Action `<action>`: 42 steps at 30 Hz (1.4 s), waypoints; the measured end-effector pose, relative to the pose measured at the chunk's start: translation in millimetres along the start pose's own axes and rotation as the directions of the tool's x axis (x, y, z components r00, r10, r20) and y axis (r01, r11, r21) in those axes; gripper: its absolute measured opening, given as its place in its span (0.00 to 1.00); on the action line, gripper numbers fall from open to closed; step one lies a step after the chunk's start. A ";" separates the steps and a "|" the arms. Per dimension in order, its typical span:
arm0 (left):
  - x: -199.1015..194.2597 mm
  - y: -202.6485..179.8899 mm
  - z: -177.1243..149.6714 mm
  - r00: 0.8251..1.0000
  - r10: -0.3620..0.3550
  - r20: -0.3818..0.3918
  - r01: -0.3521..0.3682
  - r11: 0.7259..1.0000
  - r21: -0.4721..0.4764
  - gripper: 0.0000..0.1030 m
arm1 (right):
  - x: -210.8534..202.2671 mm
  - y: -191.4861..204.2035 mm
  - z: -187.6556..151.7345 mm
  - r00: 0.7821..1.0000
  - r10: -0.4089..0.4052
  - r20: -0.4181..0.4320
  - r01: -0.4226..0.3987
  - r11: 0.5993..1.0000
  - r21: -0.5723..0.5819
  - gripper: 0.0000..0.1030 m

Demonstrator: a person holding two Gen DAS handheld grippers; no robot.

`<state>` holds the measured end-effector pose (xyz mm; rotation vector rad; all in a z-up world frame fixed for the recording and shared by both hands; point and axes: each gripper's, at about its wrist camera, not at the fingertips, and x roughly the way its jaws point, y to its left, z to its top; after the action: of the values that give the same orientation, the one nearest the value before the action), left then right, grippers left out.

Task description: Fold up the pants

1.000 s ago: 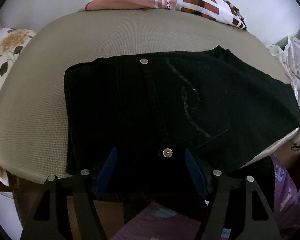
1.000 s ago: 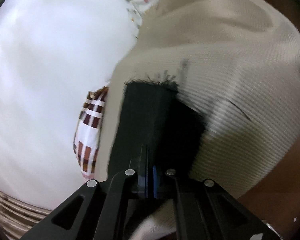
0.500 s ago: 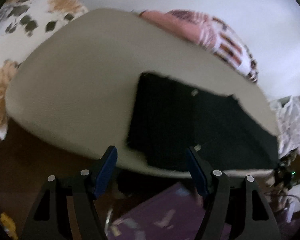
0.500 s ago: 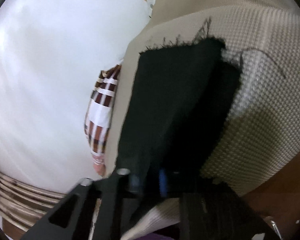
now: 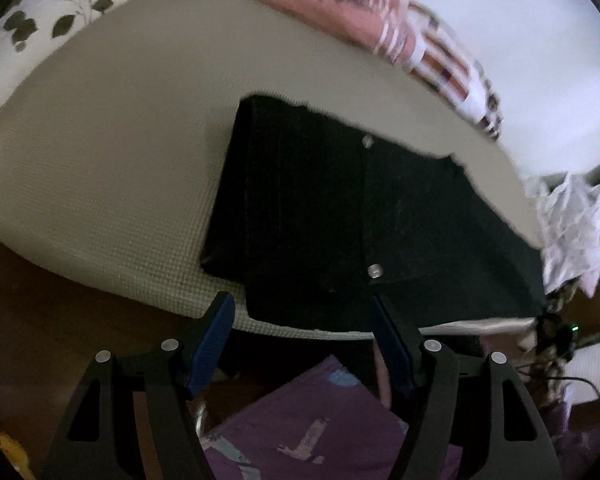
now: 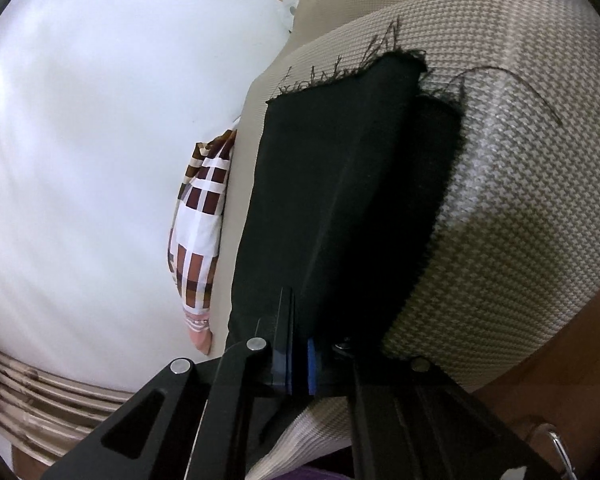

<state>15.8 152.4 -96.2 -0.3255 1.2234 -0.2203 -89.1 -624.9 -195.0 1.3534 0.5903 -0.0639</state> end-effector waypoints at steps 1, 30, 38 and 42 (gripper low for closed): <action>7.6 0.3 1.5 1.000 0.002 -0.029 -0.002 1.000 -0.010 0.65 | -0.6 -0.3 -0.2 1.000 0.001 0.000 -0.001 1.000 0.001 0.04; 10.7 0.7 24.4 0.977 0.202 0.065 -0.206 0.975 0.078 0.30 | -1.3 4.2 -4.5 0.999 -0.020 -0.036 0.018 0.999 -0.034 0.03; 13.6 6.6 20.8 0.980 0.188 0.060 -0.191 0.981 0.046 0.33 | -31.2 -13.1 10.6 0.998 0.001 0.065 -0.001 1.000 0.003 0.03; 15.3 4.2 21.1 0.979 0.194 0.058 -0.197 0.979 0.045 0.33 | -37.6 -12.6 12.1 0.996 -0.017 0.083 0.020 0.999 -0.034 0.03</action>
<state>40.7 153.8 -104.8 -0.1650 1.1864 -0.0717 -121.5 -649.9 -188.8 1.3050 0.5326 -0.1236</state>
